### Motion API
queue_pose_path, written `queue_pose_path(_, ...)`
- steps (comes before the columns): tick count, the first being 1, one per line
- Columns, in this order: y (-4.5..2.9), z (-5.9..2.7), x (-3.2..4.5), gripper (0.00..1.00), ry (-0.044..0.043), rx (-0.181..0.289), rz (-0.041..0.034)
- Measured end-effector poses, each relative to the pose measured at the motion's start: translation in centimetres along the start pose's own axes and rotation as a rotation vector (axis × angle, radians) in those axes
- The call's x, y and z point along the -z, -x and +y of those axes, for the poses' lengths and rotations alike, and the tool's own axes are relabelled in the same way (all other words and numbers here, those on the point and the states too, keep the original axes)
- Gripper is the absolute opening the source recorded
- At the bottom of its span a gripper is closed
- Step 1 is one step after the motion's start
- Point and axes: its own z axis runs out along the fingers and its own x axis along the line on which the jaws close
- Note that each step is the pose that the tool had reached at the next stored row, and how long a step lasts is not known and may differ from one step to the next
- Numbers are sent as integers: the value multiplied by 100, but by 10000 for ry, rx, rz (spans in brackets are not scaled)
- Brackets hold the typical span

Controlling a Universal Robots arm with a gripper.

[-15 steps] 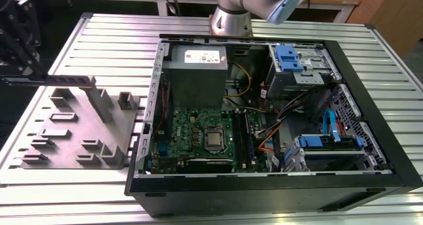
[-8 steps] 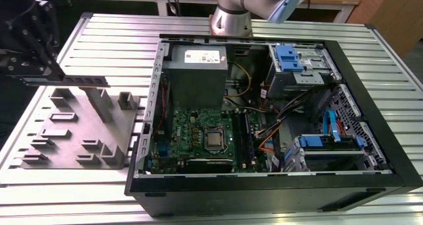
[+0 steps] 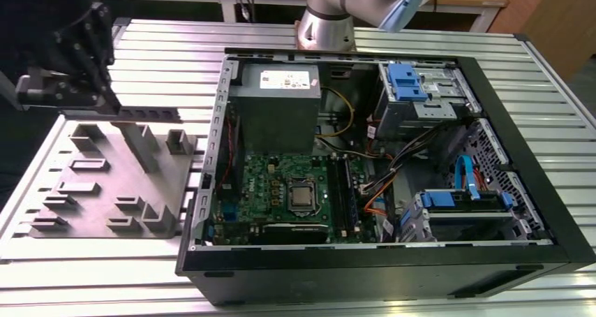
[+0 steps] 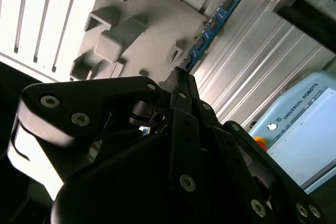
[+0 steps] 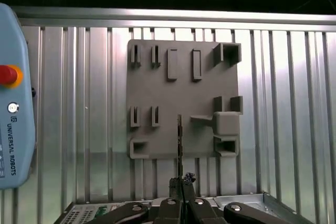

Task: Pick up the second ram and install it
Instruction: 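Pick up the second ram and move it above second insertion slot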

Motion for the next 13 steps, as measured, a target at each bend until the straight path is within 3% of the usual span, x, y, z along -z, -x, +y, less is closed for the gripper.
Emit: queue_pose_path(13,21,-587,31,8,1,0,1)
